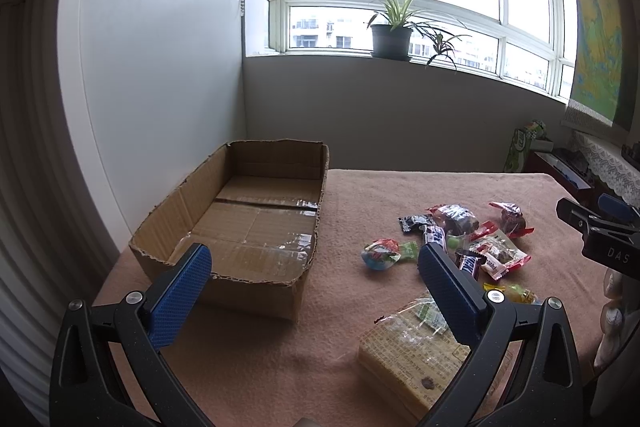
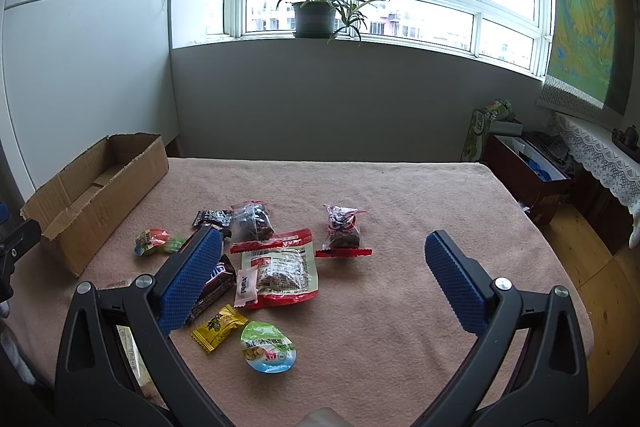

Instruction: Organize snacks

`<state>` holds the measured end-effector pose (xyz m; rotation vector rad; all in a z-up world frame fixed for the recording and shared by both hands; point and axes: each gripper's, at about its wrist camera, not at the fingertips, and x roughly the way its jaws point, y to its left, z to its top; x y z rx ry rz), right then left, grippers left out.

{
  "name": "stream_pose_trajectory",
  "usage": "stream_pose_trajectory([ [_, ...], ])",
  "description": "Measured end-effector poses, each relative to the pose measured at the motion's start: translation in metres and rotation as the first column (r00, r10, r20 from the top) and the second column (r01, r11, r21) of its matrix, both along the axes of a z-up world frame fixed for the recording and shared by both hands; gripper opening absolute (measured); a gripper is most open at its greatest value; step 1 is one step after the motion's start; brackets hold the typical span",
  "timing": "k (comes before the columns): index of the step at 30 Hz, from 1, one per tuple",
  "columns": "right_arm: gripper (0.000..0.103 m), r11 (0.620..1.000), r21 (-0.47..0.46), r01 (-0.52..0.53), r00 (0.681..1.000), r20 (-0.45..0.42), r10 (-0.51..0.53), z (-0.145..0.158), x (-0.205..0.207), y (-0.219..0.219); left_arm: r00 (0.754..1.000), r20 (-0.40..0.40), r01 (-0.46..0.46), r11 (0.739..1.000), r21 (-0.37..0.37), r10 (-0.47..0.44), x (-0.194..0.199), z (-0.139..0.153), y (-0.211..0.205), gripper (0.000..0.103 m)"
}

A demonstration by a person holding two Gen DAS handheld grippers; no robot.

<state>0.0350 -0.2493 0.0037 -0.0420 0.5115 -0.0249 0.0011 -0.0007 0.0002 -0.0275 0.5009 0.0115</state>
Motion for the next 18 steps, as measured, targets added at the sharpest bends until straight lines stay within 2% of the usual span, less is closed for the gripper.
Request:
stream_pose_trajectory([
  [18,0.103,1.0,-0.001,0.0,1.0,-0.003,0.0,-0.0018,-0.0001,0.0015,1.0,-0.002,0.004,1.0,0.001,-0.004,-0.0005,-0.0009,-0.0033,0.102],
])
